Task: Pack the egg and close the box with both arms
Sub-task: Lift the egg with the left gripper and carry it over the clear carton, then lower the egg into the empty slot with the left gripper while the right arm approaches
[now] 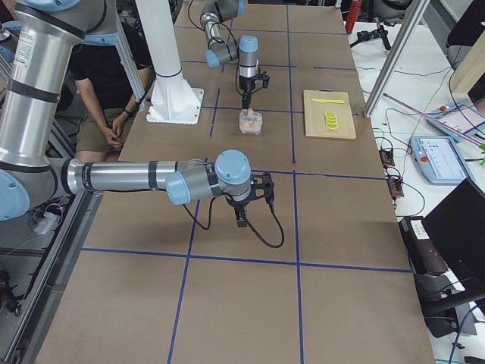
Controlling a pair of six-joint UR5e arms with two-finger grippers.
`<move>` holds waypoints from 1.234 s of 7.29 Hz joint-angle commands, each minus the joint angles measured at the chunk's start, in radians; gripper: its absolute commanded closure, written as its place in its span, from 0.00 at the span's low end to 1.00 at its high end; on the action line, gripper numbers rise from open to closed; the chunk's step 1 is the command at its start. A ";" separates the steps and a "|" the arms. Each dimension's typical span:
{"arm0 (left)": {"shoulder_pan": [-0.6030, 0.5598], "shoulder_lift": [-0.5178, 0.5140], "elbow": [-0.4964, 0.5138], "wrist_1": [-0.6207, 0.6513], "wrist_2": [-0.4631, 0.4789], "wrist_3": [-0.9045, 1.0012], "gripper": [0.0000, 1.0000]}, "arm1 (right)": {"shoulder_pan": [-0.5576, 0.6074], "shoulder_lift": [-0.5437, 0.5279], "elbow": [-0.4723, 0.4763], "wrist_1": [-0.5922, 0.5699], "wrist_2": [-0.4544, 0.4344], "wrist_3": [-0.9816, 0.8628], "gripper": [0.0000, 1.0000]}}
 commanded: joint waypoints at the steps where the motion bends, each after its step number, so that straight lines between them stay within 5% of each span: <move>1: 0.000 0.001 0.000 -0.006 0.001 -0.007 0.00 | 0.001 0.000 0.001 0.000 0.000 0.001 0.00; 5: -0.024 0.036 -0.010 -0.008 -0.001 0.001 0.04 | -0.001 0.002 0.000 0.000 0.000 0.003 0.00; 9: -0.136 0.280 -0.268 0.050 -0.013 0.153 0.07 | -0.093 0.047 0.006 0.026 -0.005 0.155 0.00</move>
